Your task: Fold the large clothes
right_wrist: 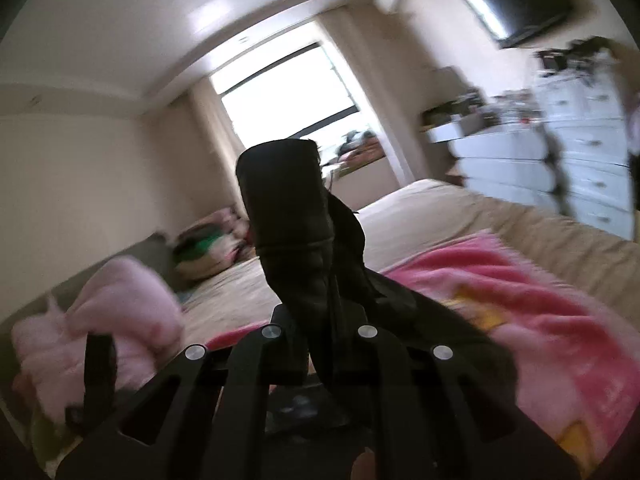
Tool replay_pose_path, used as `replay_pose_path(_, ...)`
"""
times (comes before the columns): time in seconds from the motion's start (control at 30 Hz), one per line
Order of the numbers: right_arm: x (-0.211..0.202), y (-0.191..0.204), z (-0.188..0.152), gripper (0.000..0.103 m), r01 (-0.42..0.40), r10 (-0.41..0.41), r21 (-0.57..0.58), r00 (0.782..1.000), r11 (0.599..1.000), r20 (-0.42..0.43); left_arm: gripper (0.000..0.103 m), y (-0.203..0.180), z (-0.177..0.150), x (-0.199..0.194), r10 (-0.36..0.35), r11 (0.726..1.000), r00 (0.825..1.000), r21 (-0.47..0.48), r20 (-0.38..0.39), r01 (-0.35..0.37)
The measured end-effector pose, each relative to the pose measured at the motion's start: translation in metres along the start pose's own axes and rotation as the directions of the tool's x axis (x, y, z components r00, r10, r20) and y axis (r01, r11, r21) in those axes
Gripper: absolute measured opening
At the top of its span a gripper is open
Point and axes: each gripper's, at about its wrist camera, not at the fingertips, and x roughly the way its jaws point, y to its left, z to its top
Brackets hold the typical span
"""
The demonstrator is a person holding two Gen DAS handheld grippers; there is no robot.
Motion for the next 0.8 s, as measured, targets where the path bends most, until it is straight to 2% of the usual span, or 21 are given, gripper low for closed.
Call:
replay_pose_path(0.2, 0.031, 0.066, -0.045, 0.007, -0.133, 0.123, -0.094, 0.987, 0.987, -0.106, 0.094, 0.043, 0.006, -0.045, -0.063, 0.994, 0.996, -0.086, 0.059, 0.068)
replay_pose_path(0.4, 0.059, 0.120, -0.104, 0.007, -0.262, 0.218, -0.158, 0.943, 0.952, -0.251, 0.094, 0.099, -0.001, -0.083, -0.088, 0.976, 0.989, -0.189, 0.121, 0.110)
replay_pose_path(0.57, 0.078, 0.155, -0.160, 0.007, -0.301, 0.210, -0.203, 0.904, 0.932, -0.373, 0.094, 0.140, -0.018, -0.099, -0.094, 0.960, 0.986, -0.250, 0.141, 0.127)
replay_pose_path(0.67, 0.092, 0.164, -0.193, 0.009, -0.303, 0.180, -0.223, 0.877, 0.926, -0.446, 0.094, 0.156, -0.033, -0.089, -0.076, 0.963, 0.992, -0.253, 0.098, 0.098)
replay_pose_path(0.8, 0.100, 0.169, -0.230, 0.012, -0.302, 0.123, -0.266, 0.839, 0.915, -0.530, 0.094, 0.175, -0.053, -0.071, -0.108, 0.952, 0.993, -0.282, 0.054, 0.119)
